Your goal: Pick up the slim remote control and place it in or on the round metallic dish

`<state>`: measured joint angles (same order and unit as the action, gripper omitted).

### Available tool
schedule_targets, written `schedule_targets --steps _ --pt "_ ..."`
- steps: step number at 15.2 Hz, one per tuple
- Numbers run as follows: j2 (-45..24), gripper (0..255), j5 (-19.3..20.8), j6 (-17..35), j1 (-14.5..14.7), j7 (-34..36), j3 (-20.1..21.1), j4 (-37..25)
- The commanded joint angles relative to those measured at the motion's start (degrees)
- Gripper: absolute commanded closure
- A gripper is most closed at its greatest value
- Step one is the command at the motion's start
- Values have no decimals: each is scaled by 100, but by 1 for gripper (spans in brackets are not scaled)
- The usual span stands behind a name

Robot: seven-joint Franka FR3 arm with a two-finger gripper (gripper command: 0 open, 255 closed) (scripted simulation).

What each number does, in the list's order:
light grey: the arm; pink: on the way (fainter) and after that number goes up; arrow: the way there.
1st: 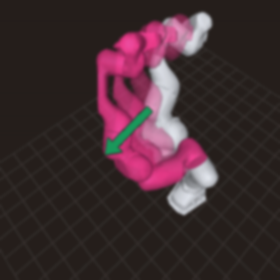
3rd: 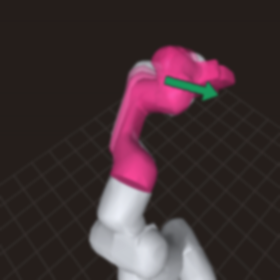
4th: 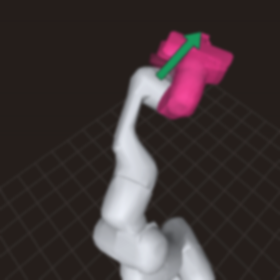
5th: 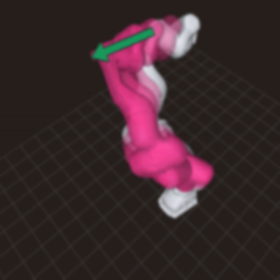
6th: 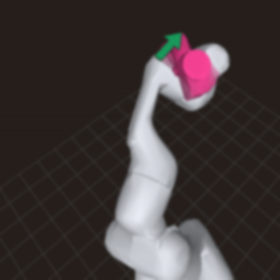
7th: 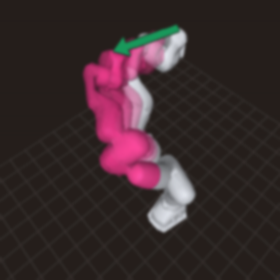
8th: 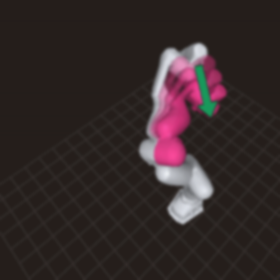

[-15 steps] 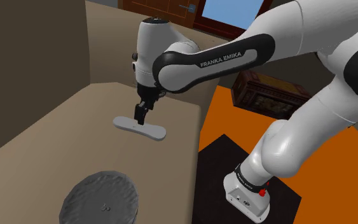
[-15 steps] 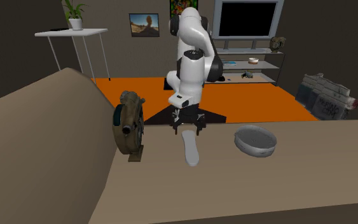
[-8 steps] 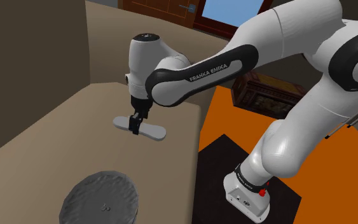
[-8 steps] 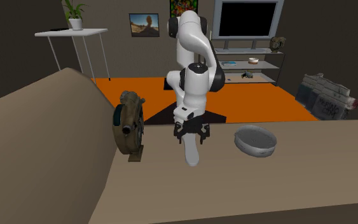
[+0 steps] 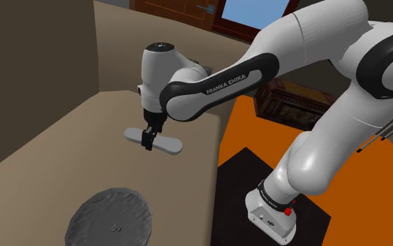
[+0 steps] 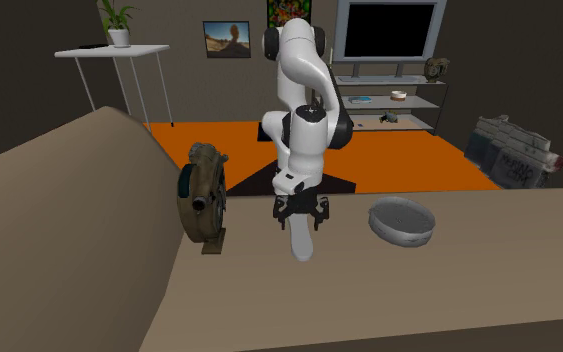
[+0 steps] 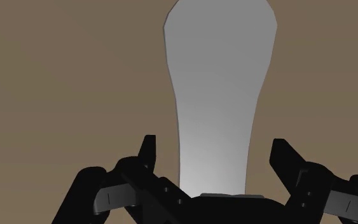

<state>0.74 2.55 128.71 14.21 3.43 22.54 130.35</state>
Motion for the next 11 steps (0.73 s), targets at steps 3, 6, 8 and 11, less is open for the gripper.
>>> schedule_targets --steps 3,6,8,11 --pt "0 255 0 0 0 0 0 0" --pt "1 255 0 2 0 0 0 3" --pt "1 255 0 2 0 -1 0 3" --pt "1 255 -1 3 0 -1 0 4"
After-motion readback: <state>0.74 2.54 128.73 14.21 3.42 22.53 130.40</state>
